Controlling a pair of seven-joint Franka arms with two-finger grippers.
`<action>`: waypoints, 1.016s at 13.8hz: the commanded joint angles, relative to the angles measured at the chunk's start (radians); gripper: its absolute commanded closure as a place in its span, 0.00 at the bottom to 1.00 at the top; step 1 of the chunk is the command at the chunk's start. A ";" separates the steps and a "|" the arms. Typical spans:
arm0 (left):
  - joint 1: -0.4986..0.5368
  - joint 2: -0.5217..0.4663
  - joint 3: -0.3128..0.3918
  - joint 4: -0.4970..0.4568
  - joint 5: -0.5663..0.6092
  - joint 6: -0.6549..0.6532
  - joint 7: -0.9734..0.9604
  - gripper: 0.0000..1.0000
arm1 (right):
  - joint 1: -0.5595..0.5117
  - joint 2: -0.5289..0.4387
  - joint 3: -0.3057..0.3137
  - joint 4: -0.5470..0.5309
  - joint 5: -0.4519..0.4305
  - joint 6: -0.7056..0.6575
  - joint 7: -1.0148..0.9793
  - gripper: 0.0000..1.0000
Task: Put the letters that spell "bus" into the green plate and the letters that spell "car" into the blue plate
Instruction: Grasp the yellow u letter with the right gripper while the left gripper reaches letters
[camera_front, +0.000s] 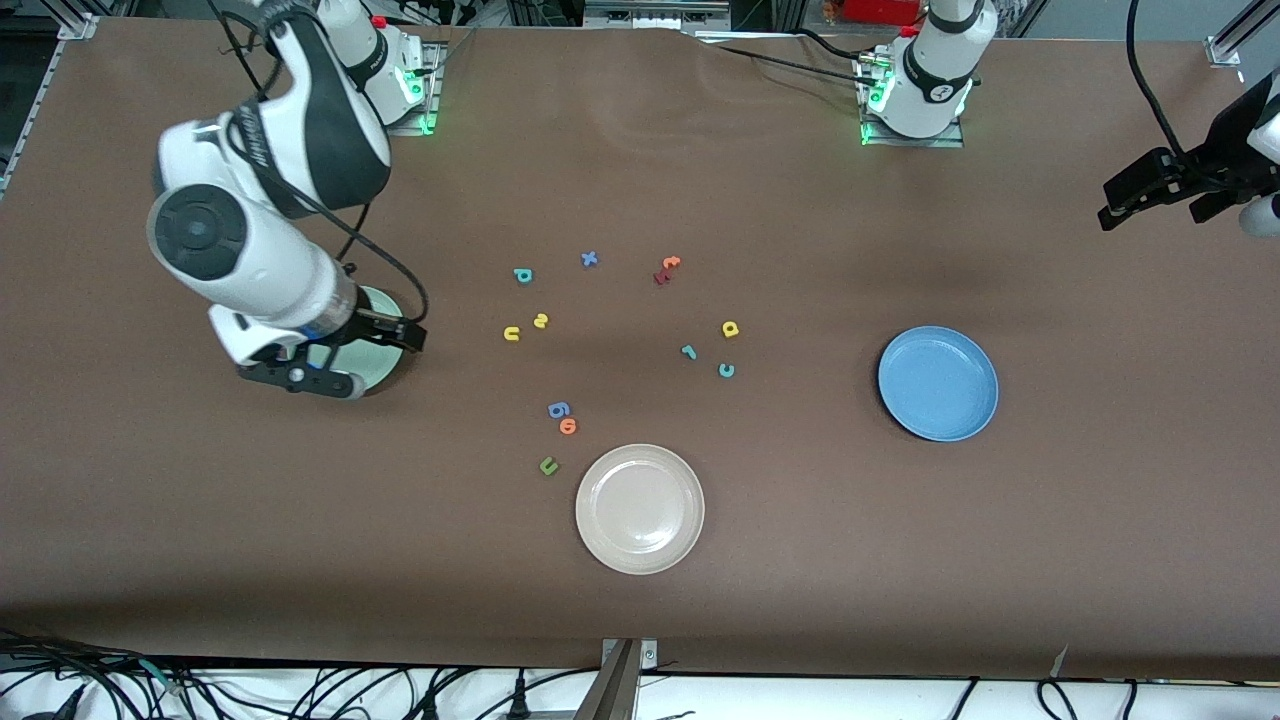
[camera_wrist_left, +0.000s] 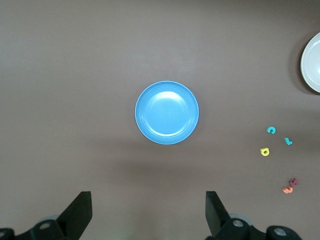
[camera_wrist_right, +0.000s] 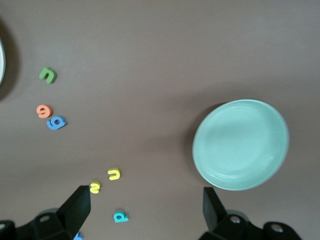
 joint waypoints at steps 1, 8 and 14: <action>-0.005 0.040 0.004 -0.001 -0.012 -0.002 0.002 0.00 | 0.004 -0.025 0.044 -0.141 -0.003 0.147 0.014 0.01; -0.065 0.261 -0.007 0.009 -0.035 0.003 0.002 0.00 | 0.007 0.073 0.113 -0.358 -0.004 0.491 0.013 0.01; -0.155 0.357 -0.010 0.001 -0.227 0.136 -0.008 0.00 | 0.026 0.158 0.128 -0.400 -0.007 0.635 0.017 0.10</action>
